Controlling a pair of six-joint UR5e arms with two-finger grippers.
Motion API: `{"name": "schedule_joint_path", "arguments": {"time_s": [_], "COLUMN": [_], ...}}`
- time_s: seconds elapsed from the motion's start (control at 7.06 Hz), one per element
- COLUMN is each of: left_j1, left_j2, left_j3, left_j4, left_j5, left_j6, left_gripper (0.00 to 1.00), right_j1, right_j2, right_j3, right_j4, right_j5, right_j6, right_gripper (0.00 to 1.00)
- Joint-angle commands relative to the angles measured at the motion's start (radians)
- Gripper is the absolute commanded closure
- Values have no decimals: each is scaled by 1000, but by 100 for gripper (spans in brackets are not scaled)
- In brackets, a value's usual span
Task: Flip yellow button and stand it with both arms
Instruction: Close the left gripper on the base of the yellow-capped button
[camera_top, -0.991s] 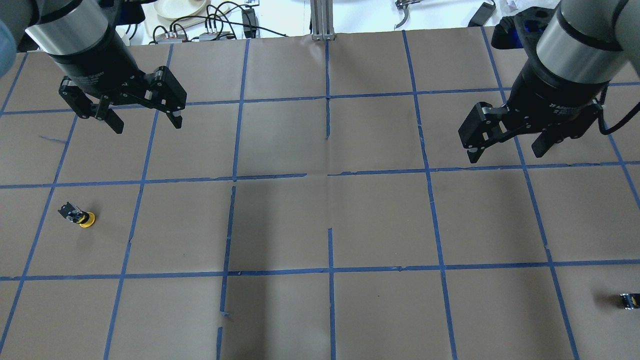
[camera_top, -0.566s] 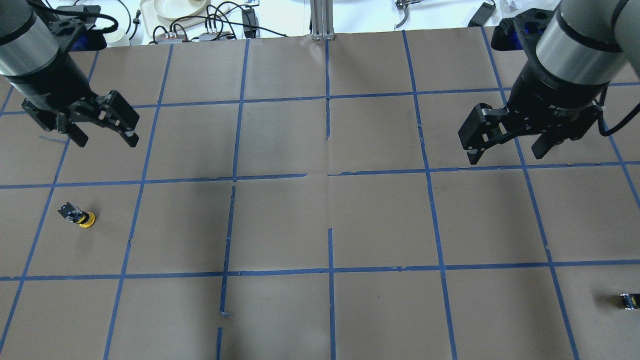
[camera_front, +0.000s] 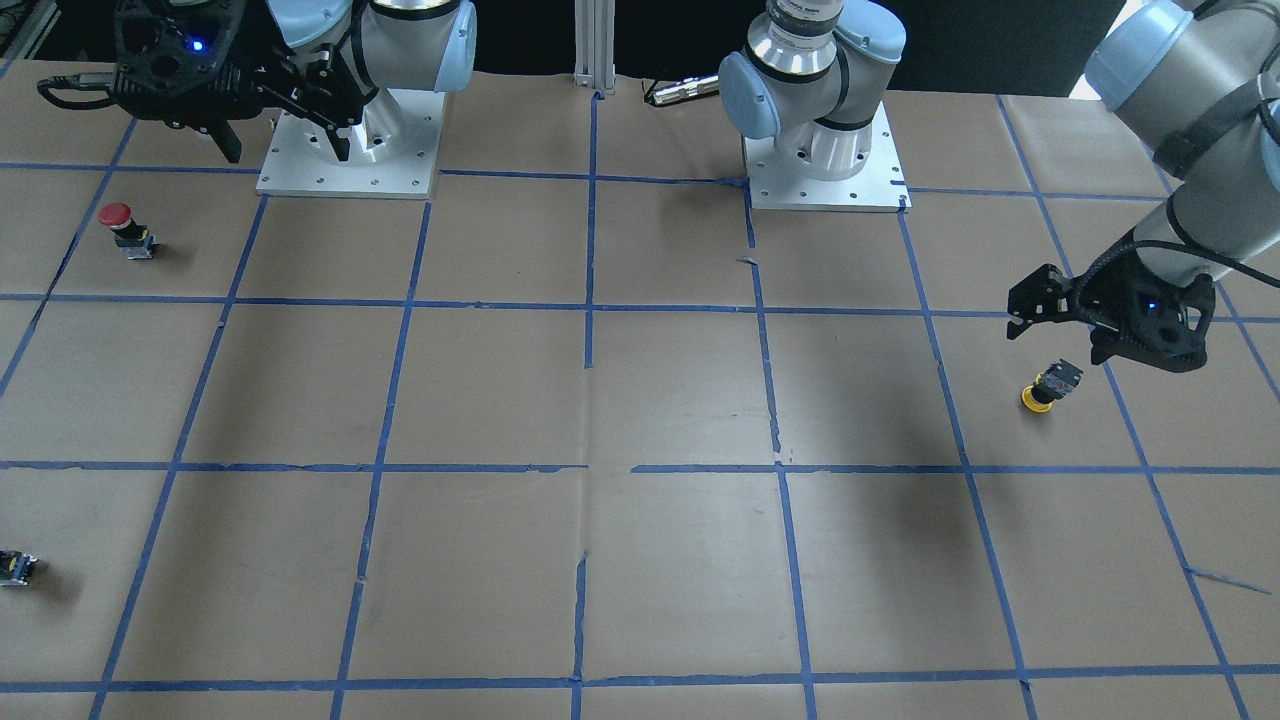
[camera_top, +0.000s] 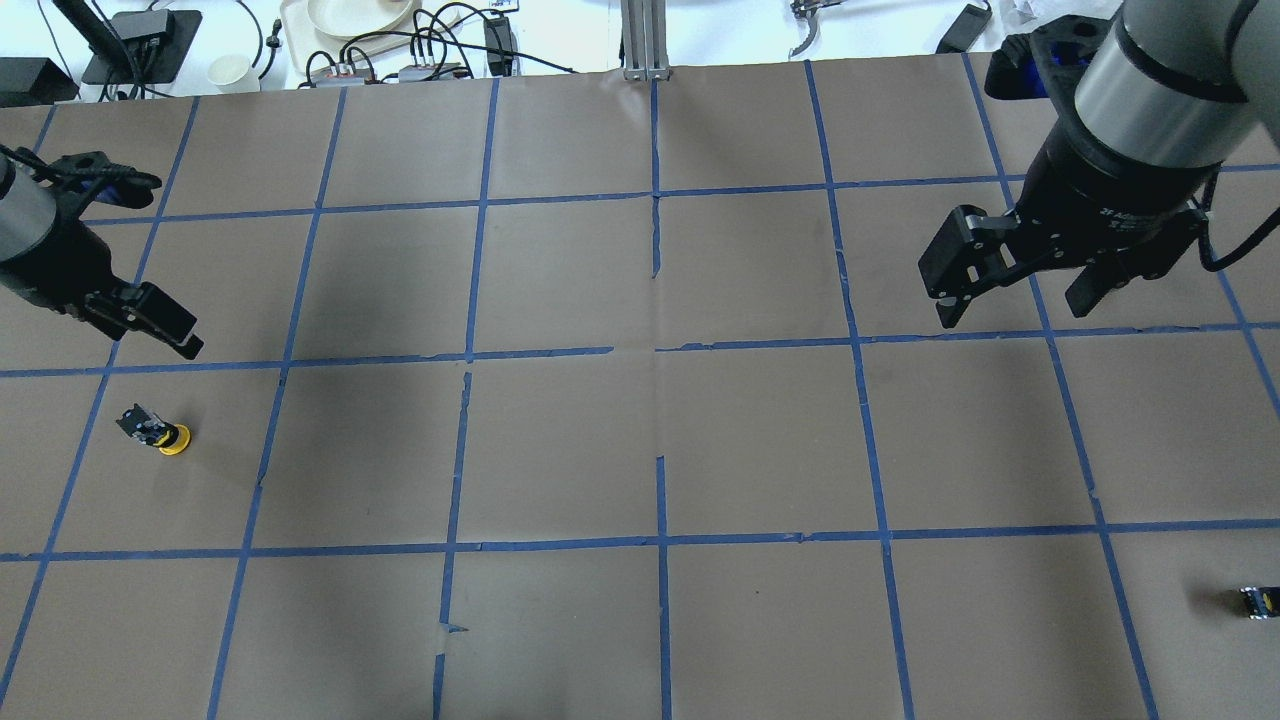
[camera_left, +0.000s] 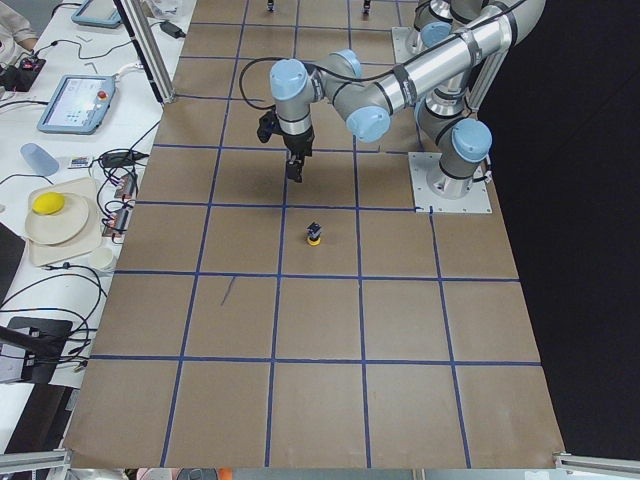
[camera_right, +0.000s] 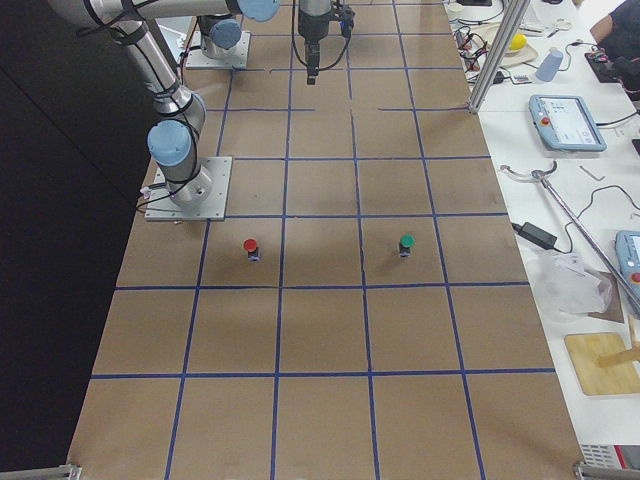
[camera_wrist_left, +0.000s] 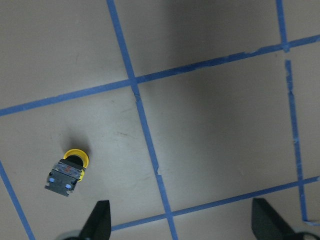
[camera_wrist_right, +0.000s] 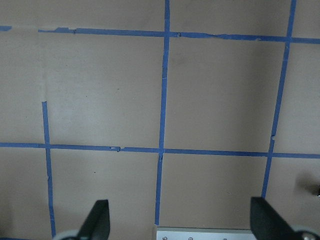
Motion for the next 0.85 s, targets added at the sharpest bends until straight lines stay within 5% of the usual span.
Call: {"name": "schedule_joint_path", "arguments": {"time_s": [0.0,0.71], "left_j1": [109,153], "left_j2": [-83,-138], "left_j3": [-74,-180], "left_j4": [203,321], "left_j5": [30,22], "left_j6": [226,348], "left_gripper": [1,1], "right_j1": [0,5], "right_j2": [0,4], "right_j3": [1,2], "right_j4": [-13,-2], "right_j5": [0,0], "right_j6": [0,16], "right_gripper": [0,0]}}
